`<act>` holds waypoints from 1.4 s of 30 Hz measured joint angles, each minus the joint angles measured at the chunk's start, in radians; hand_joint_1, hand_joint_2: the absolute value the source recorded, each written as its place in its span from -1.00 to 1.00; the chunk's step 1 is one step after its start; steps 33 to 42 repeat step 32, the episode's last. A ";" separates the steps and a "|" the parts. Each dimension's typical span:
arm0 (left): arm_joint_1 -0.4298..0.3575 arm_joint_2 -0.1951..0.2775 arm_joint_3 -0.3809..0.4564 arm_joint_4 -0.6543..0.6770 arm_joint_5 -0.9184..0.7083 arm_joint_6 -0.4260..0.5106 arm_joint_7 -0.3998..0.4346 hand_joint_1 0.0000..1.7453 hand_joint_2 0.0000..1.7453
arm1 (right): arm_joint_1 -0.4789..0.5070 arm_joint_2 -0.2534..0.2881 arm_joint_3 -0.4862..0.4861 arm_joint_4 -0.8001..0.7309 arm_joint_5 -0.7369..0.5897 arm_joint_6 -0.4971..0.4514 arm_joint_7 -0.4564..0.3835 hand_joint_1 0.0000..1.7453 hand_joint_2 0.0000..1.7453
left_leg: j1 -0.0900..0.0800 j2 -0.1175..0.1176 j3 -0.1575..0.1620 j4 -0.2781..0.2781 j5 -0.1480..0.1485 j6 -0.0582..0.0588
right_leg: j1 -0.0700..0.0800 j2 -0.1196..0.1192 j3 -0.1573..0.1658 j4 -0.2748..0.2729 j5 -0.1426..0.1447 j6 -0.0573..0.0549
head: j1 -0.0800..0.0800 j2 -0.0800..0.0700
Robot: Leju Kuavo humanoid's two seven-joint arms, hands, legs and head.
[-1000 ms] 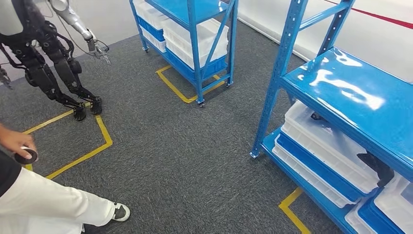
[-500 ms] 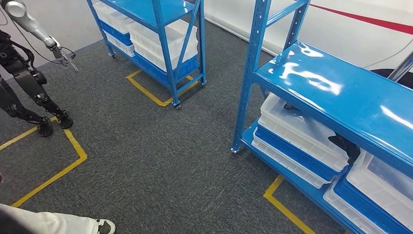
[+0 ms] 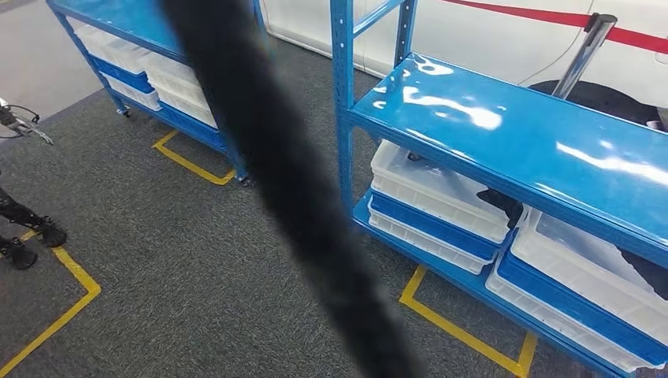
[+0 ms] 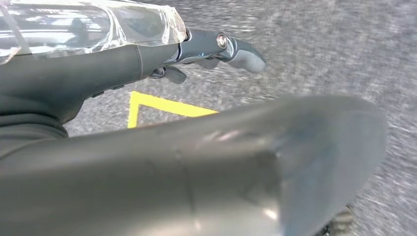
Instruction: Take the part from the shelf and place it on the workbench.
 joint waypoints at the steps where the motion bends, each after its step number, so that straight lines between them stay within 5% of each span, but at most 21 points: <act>1: -0.001 0.000 0.000 0.000 0.000 0.000 0.000 -1.00 -1.00 | -0.001 0.000 0.000 0.000 -0.002 -0.001 -0.001 -1.00 -1.00 | 0.002 -0.025 -0.028 0.064 -0.037 -0.005 | -0.001 0.010 -0.003 0.000 0.003 -0.004 | -0.001 0.000; 3: -0.001 0.000 0.000 0.000 -0.001 -0.001 0.000 -1.00 -1.00 | -0.001 0.000 0.000 0.000 -0.006 -0.003 -0.004 -1.00 -1.00 | 0.005 -0.042 -0.093 0.206 -0.099 -0.009 | -0.001 0.033 -0.010 0.001 0.007 -0.008 | -0.002 0.000; 5: 0.001 0.000 -0.001 0.000 -0.003 -0.001 0.001 -1.00 -1.00 | 0.001 0.000 0.000 0.000 -0.010 -0.003 -0.006 -1.00 -1.00 | 0.006 -0.045 -0.114 0.244 -0.092 -0.009 | -0.001 0.061 -0.013 0.002 0.009 -0.007 | -0.003 0.000; 7: -0.001 0.001 -0.002 0.000 -0.005 -0.001 0.001 -1.00 -1.00 | 0.002 0.001 0.000 0.000 -0.013 -0.003 -0.009 -1.00 -1.00 | 0.009 -0.061 -0.062 0.122 -0.017 -0.006 | -0.001 0.087 -0.012 0.002 0.012 -0.004 | -0.003 0.000; 9: -0.005 0.002 -0.003 0.000 -0.007 -0.002 0.002 -1.00 -1.00 | 0.002 0.002 0.000 0.000 -0.015 -0.003 -0.012 -1.00 -1.00 | 0.010 -0.104 -0.003 -0.019 0.042 0.001 | 0.002 0.109 -0.015 0.003 0.015 0.004 | -0.003 0.000; 11: -0.005 0.003 -0.004 0.000 -0.008 -0.002 0.004 -1.00 -1.00 | 0.002 0.002 0.000 0.000 -0.018 -0.003 -0.013 -1.00 -1.00 | 0.007 -0.120 0.010 -0.062 0.052 0.010 | 0.002 0.127 -0.023 0.004 0.018 0.016 | -0.002 0.000; 12: -0.005 0.003 -0.004 0.000 -0.008 -0.003 0.004 -1.00 -1.00 | 0.003 0.002 0.000 0.000 -0.019 -0.003 -0.013 -1.00 -1.00 | 0.005 -0.110 0.008 -0.061 0.054 0.016 | 0.001 0.136 -0.026 0.003 0.021 0.023 | -0.002 0.000; 13: -0.006 0.003 -0.004 0.000 -0.008 -0.003 0.004 -1.00 -1.00 | 0.005 0.002 0.000 0.000 -0.020 -0.004 -0.012 -1.00 -1.00 | 0.005 -0.100 0.008 -0.063 0.058 0.023 | -0.002 0.136 -0.030 0.006 0.020 0.029 | -0.002 0.000; 15: -0.007 0.003 -0.004 0.000 -0.007 -0.003 0.003 -1.00 -1.00 | 0.006 0.001 0.000 0.000 -0.021 -0.006 -0.011 -1.00 -1.00 | 0.007 -0.080 0.007 -0.069 0.065 0.040 | 0.000 0.097 -0.054 0.053 -0.012 0.037 | 0.001 0.000; 18: -0.002 0.005 -0.005 0.000 -0.007 -0.003 0.003 -1.00 -1.00 | 0.004 0.001 0.000 0.000 -0.022 -0.007 -0.011 -1.00 -1.00 | 0.004 -0.042 0.005 -0.070 0.066 0.051 | 0.001 0.033 -0.147 0.256 -0.117 0.043 | 0.006 0.000; 20: 0.000 0.005 -0.005 0.000 -0.009 -0.004 0.003 -1.00 -1.00 | 0.005 0.002 0.000 0.000 -0.023 -0.008 -0.011 -1.00 -1.00 | 0.003 -0.017 0.003 -0.069 0.065 0.051 | -0.001 0.025 -0.174 0.320 -0.130 0.048 | 0.006 0.000; 21: 0.000 0.005 -0.005 0.000 -0.010 -0.004 0.003 -1.00 -1.00 | 0.006 0.002 0.000 0.000 -0.024 -0.008 -0.011 -1.00 -1.00 | 0.003 -0.005 0.003 -0.068 0.064 0.050 | -0.003 0.020 -0.157 0.293 -0.109 0.050 | 0.007 0.000; 24: -0.002 0.005 -0.006 0.000 -0.013 -0.006 0.003 -1.00 -1.00 | 0.004 0.002 0.000 0.000 -0.027 -0.011 -0.013 -1.00 -1.00 | 0.000 0.023 0.007 -0.062 0.055 0.037 | -0.004 -0.029 -0.042 0.085 -0.027 0.048 | 0.008 0.000; 26: -0.004 0.007 -0.006 0.000 -0.015 -0.006 0.003 -1.00 -1.00 | 0.002 0.003 0.000 0.000 -0.030 -0.013 -0.014 -1.00 -1.00 | -0.005 0.039 0.010 -0.057 0.048 0.024 | -0.001 -0.043 -0.014 0.027 -0.015 0.035 | 0.007 0.000; 28: -0.008 0.008 -0.006 0.000 -0.016 -0.006 0.003 -1.00 -1.00 | 0.003 0.004 0.000 0.000 -0.031 -0.014 -0.015 -1.00 -1.00 | -0.003 0.048 0.012 -0.054 0.044 0.014 | 0.001 -0.023 -0.018 0.027 -0.014 0.019 | 0.005 0.000; 31: -0.008 0.009 -0.006 0.000 -0.017 -0.006 0.002 -1.00 -1.00 | 0.002 0.004 0.000 0.000 -0.031 -0.015 -0.015 -1.00 -1.00 | 0.006 -0.005 -0.020 0.029 -0.015 -0.003 | -0.001 0.001 -0.022 0.026 -0.008 0.001 | 0.005 0.000; 32: -0.007 0.009 -0.006 0.000 -0.017 -0.007 0.002 -1.00 -1.00 | 0.002 0.004 0.000 0.000 -0.031 -0.015 -0.015 -1.00 -1.00 | 0.007 -0.020 -0.031 0.055 -0.032 -0.005 | -0.001 0.005 -0.023 0.026 -0.008 -0.001 | 0.005 0.000; 42: -0.007 0.009 -0.006 0.000 -0.017 -0.007 0.002 -1.00 -1.00 | 0.002 0.004 0.000 0.000 -0.031 -0.015 -0.015 -1.00 -1.00 | 0.007 -0.020 -0.031 0.055 -0.032 -0.005 | -0.001 0.005 -0.023 0.026 -0.008 -0.001 | 0.005 0.000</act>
